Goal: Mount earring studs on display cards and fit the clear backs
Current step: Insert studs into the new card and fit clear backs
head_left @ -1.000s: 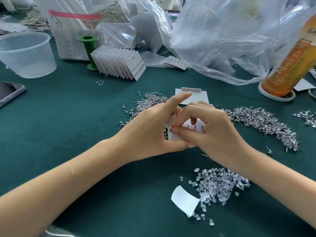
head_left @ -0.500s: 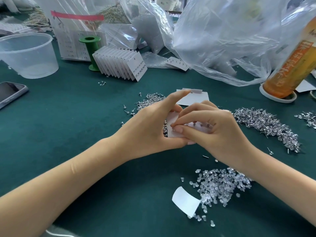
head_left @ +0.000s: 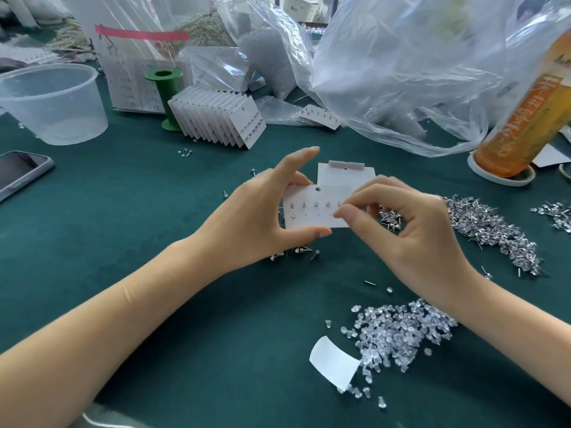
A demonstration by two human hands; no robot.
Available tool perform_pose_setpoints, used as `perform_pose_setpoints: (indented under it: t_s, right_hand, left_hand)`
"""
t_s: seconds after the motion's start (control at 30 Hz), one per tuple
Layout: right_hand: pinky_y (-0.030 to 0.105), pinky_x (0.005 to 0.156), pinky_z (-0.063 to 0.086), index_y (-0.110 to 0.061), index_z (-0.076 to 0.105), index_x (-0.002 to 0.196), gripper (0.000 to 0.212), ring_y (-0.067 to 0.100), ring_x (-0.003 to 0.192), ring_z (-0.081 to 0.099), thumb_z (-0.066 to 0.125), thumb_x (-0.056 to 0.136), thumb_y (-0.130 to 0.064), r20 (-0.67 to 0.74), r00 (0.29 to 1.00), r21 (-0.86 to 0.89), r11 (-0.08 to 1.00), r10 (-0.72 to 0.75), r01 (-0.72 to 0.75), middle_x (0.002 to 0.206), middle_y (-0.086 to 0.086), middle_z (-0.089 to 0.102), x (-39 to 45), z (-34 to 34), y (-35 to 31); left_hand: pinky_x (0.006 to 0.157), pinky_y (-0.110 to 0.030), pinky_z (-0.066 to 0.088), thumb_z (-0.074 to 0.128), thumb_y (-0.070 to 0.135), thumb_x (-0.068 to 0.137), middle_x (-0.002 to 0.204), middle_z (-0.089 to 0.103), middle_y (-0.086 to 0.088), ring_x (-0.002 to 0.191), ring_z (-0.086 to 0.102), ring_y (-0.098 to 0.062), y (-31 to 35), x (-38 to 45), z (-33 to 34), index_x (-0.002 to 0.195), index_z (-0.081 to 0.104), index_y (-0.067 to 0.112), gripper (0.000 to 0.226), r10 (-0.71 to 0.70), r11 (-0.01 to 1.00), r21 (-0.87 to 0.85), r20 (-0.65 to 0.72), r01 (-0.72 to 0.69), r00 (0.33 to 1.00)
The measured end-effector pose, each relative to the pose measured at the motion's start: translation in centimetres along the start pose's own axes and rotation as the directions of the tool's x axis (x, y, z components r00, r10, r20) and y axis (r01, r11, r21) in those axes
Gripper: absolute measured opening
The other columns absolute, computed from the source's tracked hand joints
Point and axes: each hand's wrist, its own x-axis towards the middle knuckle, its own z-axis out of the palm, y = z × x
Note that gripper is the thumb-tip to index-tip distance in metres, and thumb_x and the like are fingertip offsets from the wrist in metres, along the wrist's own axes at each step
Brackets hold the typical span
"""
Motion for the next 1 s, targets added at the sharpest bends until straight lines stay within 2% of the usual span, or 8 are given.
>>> perform_pose_setpoints:
  t_s: [0.17, 0.3, 0.43, 0.53, 0.63, 0.77, 0.87, 1.0]
  right_hand:
    - [0.024, 0.078, 0.033, -0.025, 0.069, 0.072, 0.013, 0.006, 0.065, 0.049, 0.074, 0.08, -0.034, 0.191, 0.979, -0.273, 0.962, 0.065, -0.01, 0.068, -0.014, 0.061, -0.5, 0.6, 0.6]
    - [0.025, 0.079, 0.031, -0.03, 0.072, 0.078, 0.004, 0.001, 0.068, 0.049, 0.075, 0.078, -0.033, 0.264, 0.962, -0.308, 0.951, 0.065, 0.02, 0.073, -0.018, 0.061, -0.5, 0.9, 0.7]
    - [0.025, 0.078, 0.029, -0.03, 0.072, 0.079, 0.005, 0.003, 0.07, 0.049, 0.077, 0.079, -0.028, 0.291, 0.955, -0.302, 0.953, 0.061, 0.031, 0.076, -0.016, 0.063, -0.6, 1.1, 0.5]
    - [0.025, 0.08, 0.032, -0.029, 0.071, 0.077, 0.008, 0.007, 0.069, 0.049, 0.076, 0.08, -0.024, 0.271, 0.961, -0.265, 0.964, 0.054, 0.02, 0.073, -0.019, 0.061, -0.5, 1.1, 0.3]
    - [0.023, 0.078, 0.034, -0.026, 0.071, 0.077, 0.009, 0.011, 0.067, 0.049, 0.078, 0.078, -0.02, 0.126, 0.992, -0.215, 0.976, 0.003, 0.025, 0.069, -0.021, 0.058, 0.0, 0.6, 0.0]
    - [0.026, 0.077, 0.032, -0.019, 0.071, 0.079, 0.005, 0.0, 0.067, 0.044, 0.076, 0.079, -0.017, -0.011, 0.997, -0.3, 0.951, -0.079, 0.072, 0.076, -0.009, 0.066, 0.7, 0.2, -0.2]
    - [0.028, 0.076, 0.033, -0.015, 0.072, 0.079, 0.003, 0.003, 0.069, 0.041, 0.075, 0.079, -0.017, 0.011, 0.991, -0.383, 0.915, -0.134, 0.129, 0.076, -0.007, 0.066, 0.7, 0.3, 0.0]
    - [0.034, 0.075, 0.037, -0.012, 0.072, 0.079, 0.005, 0.017, 0.071, 0.055, 0.071, 0.08, -0.018, 0.077, 0.978, -0.411, 0.888, -0.193, 0.208, 0.076, -0.004, 0.067, 0.5, 0.6, 0.0]
  left_hand:
    - [0.096, -0.028, 0.042, 0.074, 0.049, 0.069, 0.115, 0.059, 0.009, 0.108, 0.053, -0.009, -0.8, 0.4, -0.4, 0.143, 0.025, 0.033, 0.09, -0.055, 0.998, 0.038, -0.07, 0.058, 0.996]
    - [0.095, -0.025, 0.04, 0.074, 0.048, 0.071, 0.117, 0.058, 0.006, 0.109, 0.052, -0.011, -1.2, 0.4, -0.5, 0.144, 0.024, 0.032, 0.09, -0.081, 0.994, 0.06, -0.08, 0.086, 0.993]
    - [0.094, -0.025, 0.041, 0.073, 0.048, 0.072, 0.117, 0.058, 0.007, 0.11, 0.052, -0.01, -1.2, 0.3, -0.4, 0.144, 0.024, 0.033, 0.088, -0.086, 0.994, 0.069, -0.068, 0.09, 0.994]
    - [0.094, -0.028, 0.042, 0.073, 0.049, 0.071, 0.118, 0.058, 0.006, 0.11, 0.052, -0.01, -1.1, 0.3, -0.3, 0.143, 0.025, 0.033, 0.088, -0.089, 0.994, 0.061, -0.052, 0.092, 0.995]
    - [0.096, -0.029, 0.042, 0.069, 0.053, 0.068, 0.118, 0.058, 0.006, 0.11, 0.052, -0.01, -0.8, 0.1, -0.1, 0.143, 0.026, 0.033, 0.088, -0.077, 0.996, 0.044, -0.031, 0.078, 0.997]
    - [0.097, -0.022, 0.039, 0.072, 0.053, 0.068, 0.115, 0.057, 0.014, 0.111, 0.051, -0.004, 0.0, -0.3, 0.5, 0.141, 0.025, 0.038, 0.088, -0.023, 0.999, 0.023, 0.04, 0.022, 0.999]
    - [0.095, -0.014, 0.036, 0.074, 0.051, 0.068, 0.115, 0.058, 0.013, 0.11, 0.051, -0.003, 0.5, -0.5, 0.9, 0.142, 0.026, 0.036, 0.089, 0.03, 0.999, 0.009, 0.079, -0.031, 0.996]
    - [0.088, -0.002, 0.03, 0.078, 0.043, 0.07, 0.111, 0.058, 0.014, 0.106, 0.05, 0.0, 0.9, -0.6, 1.0, 0.142, 0.029, 0.03, 0.088, 0.073, 0.997, -0.006, 0.085, -0.073, 0.994]
